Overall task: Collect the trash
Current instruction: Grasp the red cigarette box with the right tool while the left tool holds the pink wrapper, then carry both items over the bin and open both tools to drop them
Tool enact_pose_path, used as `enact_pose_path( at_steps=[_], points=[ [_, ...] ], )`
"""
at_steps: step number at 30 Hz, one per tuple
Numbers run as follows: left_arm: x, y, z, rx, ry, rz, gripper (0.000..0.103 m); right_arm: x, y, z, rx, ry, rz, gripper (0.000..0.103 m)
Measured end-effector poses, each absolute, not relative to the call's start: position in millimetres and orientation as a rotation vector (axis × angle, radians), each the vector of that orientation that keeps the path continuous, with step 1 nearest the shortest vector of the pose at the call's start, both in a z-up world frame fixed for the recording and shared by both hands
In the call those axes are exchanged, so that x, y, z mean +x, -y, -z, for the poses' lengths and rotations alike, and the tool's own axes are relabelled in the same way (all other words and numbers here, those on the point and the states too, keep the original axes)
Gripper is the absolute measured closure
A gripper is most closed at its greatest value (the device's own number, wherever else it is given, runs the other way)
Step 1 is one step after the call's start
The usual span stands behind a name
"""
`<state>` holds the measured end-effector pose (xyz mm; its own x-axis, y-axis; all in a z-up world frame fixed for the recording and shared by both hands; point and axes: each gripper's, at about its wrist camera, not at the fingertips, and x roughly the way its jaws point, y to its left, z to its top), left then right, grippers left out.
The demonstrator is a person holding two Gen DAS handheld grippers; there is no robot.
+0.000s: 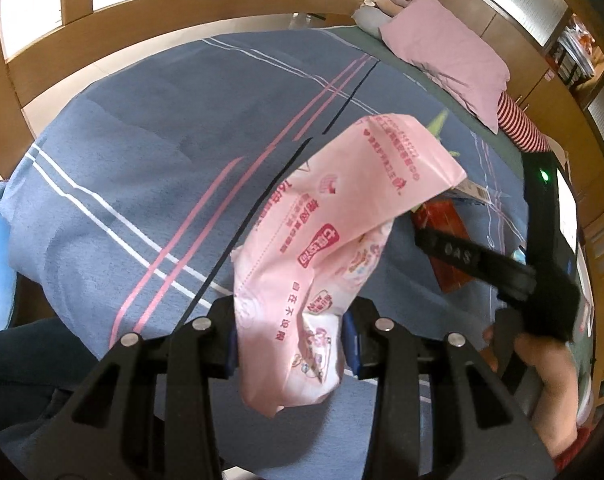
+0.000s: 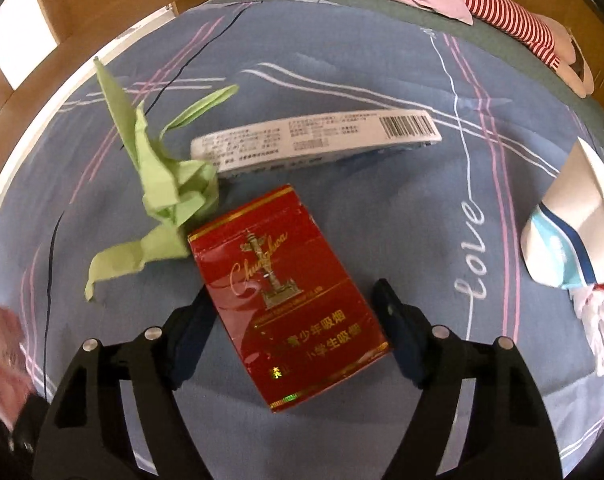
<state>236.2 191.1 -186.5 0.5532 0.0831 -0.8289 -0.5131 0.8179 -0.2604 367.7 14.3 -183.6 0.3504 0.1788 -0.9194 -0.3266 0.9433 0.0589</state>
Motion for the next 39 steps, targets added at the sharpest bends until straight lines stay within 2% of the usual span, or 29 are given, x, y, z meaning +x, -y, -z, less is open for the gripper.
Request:
enact_pose_path(
  at_steps=[9,17,23,31,39],
  points=[
    [230.5,-174.8,180.5,-0.415,-0.897,-0.349,0.063,330.6,24.6,157.7,-0.054,-1.151,-0.256,0.026],
    [208.1,-145.7,159.9,-0.292,-0.838,-0.18,0.064,257.7,84.7,69.2,0.108,-0.981,-0.291,0.026],
    [149.0,-130.2,133.0,-0.298,-0.803,-0.075,0.064,169.2,116.5,12.5,0.109,-0.863,-0.34,0.026],
    [65.4,-73.1,91.2,-0.183,-0.714,0.085,0.064,79.7,155.1,8.3,0.12,-0.864,-0.237,0.026],
    [33.2,-37.8,72.0,-0.13,-0.667,0.156,0.064,27.0,193.3,9.6,0.198,-0.857,-0.173,0.026]
  ],
)
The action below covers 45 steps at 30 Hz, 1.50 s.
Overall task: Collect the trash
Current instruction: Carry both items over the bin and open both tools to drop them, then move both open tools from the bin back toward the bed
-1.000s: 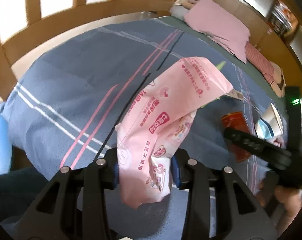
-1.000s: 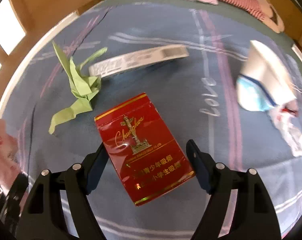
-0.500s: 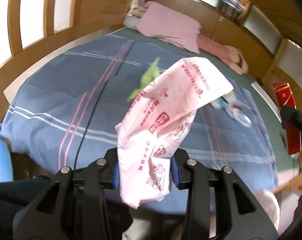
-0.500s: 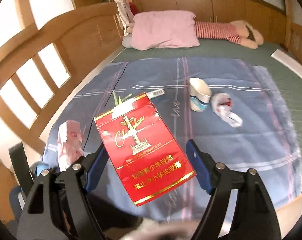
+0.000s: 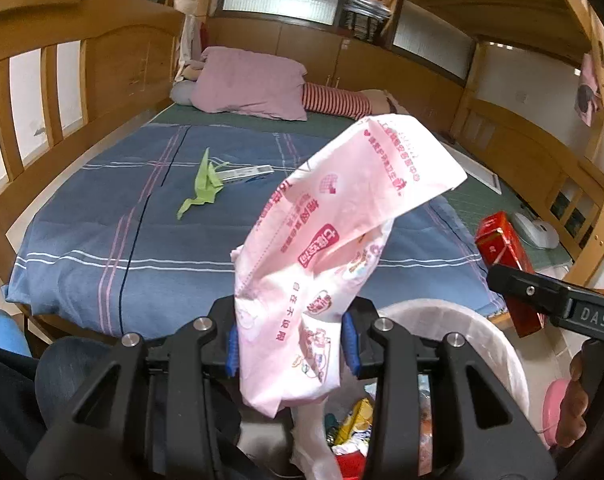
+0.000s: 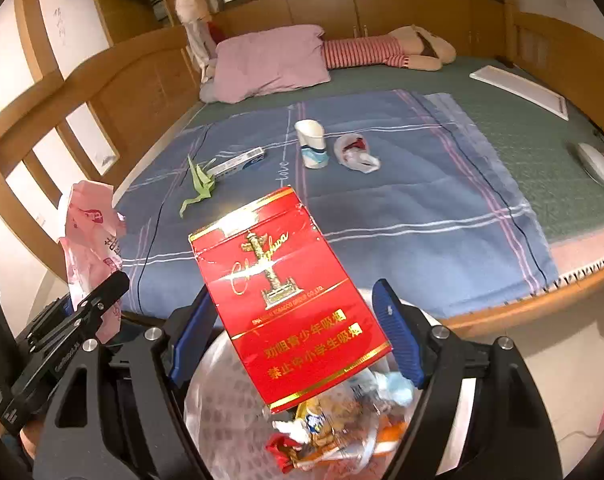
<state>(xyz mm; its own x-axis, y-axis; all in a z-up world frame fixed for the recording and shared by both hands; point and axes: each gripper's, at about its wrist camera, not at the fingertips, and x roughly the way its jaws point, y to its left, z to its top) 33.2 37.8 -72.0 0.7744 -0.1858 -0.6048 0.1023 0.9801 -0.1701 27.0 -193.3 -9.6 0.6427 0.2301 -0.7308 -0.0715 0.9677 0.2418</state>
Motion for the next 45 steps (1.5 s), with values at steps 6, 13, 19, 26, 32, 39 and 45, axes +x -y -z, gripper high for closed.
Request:
enact_pose_path(
  at_steps=[6,13,19,26,32,39,45],
  points=[
    [22.8,-20.6,67.9,-0.1,-0.655,0.186,0.064,4.8,215.4,11.2,0.23,-0.85,-0.155,0.026],
    [19.1,-12.9,70.7,-0.098,-0.67,0.199,0.064,2.9,212.9,33.8,0.214,-0.947,-0.196,0.026],
    [22.6,-15.0,77.1,-0.104,-0.694,0.206,0.064,-1.5,208.3,54.7,0.193,-1.014,-0.192,0.02],
    [27.6,3.0,93.2,-0.077,-0.78,0.354,0.064,-17.2,259.8,31.6,0.438,-0.851,-0.077,0.016],
    [22.1,42.2,120.6,-0.016,-0.951,0.629,0.062,-30.9,289.1,16.8,0.522,-0.74,0.018,0.013],
    [13.9,50.6,120.1,0.049,-0.934,0.642,0.015,-20.3,293.1,22.3,0.54,-0.767,0.008,0.013],
    [18.2,44.5,116.9,0.019,-0.917,0.581,0.011,-17.3,287.7,24.3,0.54,-0.779,0.003,0.013]
  ],
)
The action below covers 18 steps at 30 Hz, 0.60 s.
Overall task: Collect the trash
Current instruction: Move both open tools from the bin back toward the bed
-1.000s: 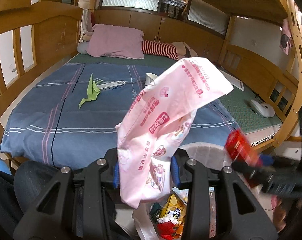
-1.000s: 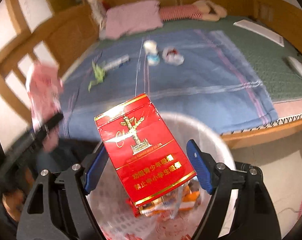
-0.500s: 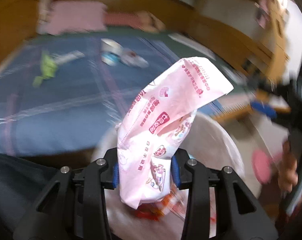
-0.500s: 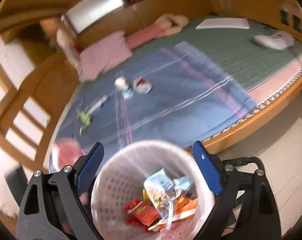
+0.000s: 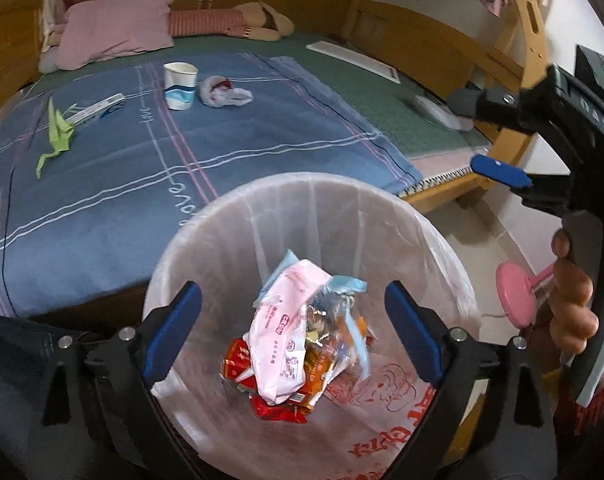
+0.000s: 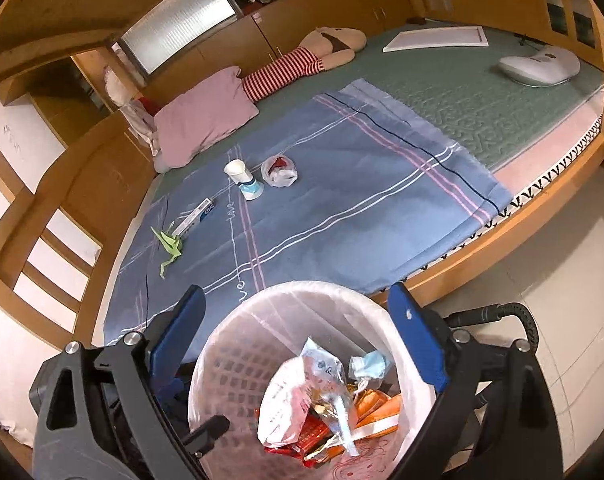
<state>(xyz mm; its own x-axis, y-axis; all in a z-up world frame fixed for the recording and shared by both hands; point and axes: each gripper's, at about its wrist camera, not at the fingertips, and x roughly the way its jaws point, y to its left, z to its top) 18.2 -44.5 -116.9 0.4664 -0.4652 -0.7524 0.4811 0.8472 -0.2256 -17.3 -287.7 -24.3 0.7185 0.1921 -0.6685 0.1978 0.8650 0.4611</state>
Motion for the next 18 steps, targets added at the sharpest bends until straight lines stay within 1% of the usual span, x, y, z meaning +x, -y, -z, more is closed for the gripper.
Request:
enact_pose_path(
  at_steps=[18],
  points=[
    [27.8,15.7,107.0,-0.073,-0.836,0.445,0.01,-10.3,277.0,34.0,0.528,-0.815,-0.001,0.013]
  ],
)
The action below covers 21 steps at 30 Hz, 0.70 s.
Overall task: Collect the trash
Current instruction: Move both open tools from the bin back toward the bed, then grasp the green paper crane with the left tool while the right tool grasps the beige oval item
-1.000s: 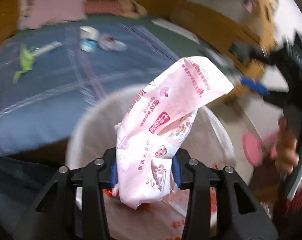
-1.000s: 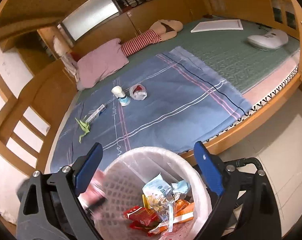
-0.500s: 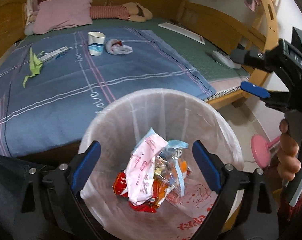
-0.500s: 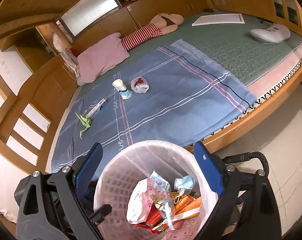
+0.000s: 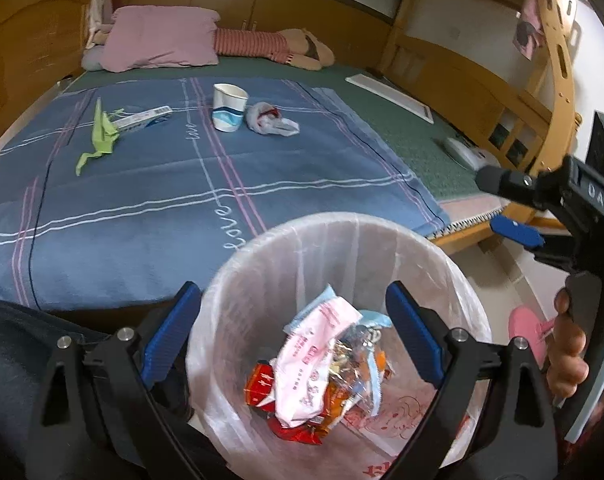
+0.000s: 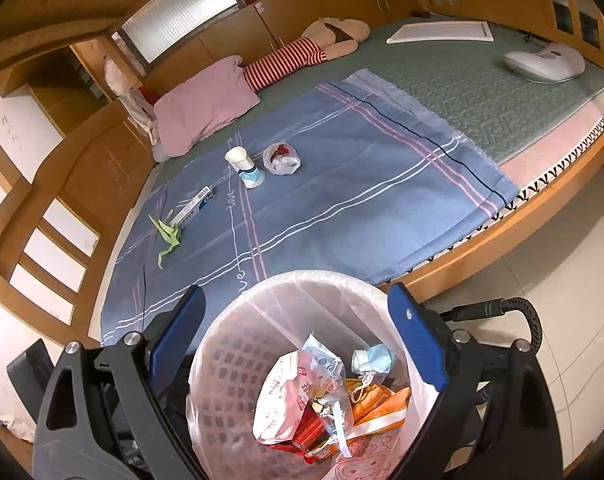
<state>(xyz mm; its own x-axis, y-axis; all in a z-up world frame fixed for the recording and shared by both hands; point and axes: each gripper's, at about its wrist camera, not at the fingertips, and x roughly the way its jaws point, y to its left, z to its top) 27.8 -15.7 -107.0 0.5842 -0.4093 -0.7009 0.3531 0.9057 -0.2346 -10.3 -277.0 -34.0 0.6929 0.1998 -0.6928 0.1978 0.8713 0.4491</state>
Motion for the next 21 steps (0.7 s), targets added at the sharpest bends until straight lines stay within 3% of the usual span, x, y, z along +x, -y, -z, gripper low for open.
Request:
enact_pose_path(
  at_steps=[11,21],
  points=[
    [69.2,-41.5,111.0,-0.165,-0.834,0.265,0.01,16.1,253.5,43.1,0.5,-0.862,-0.039,0.013],
    [210.2,-162.4,115.0,-0.403,-0.889,-0.09,0.01,48.6,243.3,61.6,0.467,-0.914,-0.016,0.013]
  ],
)
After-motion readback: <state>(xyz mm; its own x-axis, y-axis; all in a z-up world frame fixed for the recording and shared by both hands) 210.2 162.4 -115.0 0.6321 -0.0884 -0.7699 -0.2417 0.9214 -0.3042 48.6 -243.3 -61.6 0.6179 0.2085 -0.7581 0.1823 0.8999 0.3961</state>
